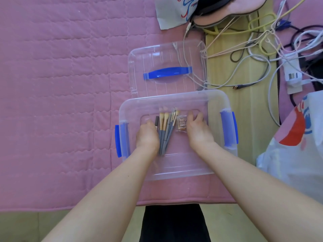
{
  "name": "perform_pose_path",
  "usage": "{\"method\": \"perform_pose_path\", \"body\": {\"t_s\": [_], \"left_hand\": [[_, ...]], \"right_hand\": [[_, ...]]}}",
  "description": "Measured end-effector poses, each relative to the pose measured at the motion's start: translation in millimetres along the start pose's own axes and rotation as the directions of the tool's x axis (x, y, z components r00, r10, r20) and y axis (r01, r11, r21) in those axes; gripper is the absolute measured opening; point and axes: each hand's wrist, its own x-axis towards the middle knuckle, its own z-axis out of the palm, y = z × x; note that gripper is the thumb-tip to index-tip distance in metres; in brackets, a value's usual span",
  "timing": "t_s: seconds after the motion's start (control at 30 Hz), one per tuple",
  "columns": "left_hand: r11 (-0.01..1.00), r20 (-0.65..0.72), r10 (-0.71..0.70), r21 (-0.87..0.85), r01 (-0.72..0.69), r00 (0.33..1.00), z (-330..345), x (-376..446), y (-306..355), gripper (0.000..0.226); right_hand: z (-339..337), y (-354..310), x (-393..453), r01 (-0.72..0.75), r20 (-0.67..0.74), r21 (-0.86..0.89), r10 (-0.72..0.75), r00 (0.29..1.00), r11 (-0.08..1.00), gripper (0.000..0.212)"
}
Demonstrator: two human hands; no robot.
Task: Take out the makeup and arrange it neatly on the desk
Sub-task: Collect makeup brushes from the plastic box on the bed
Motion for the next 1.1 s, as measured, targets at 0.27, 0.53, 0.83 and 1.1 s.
{"method": "perform_pose_path", "body": {"t_s": [0.27,0.53,0.83,1.1], "left_hand": [[0.997,-0.018,-0.02,0.07,0.022,1.0,9,2,-3,0.021],[0.999,0.042,-0.02,0.044,0.018,0.999,1,-6,5,0.024],[0.98,0.005,-0.072,-0.185,0.071,0.997,-6,-17,1,0.019],[0.909,0.065,-0.111,-0.396,0.127,0.992,-6,-20,-2,0.019]], "right_hand": [[13,-5,0,-0.032,-0.112,-0.225,0.006,0.994,0.974,0.048],[18,4,3,-0.008,-0.01,-0.392,0.005,1.0,0.92,0.053],[-4,17,-6,0.075,-0.073,0.153,-0.065,0.995,0.985,0.045],[-22,22,-22,-0.292,0.292,0.956,-0.014,0.956,-0.004,0.041]]}}
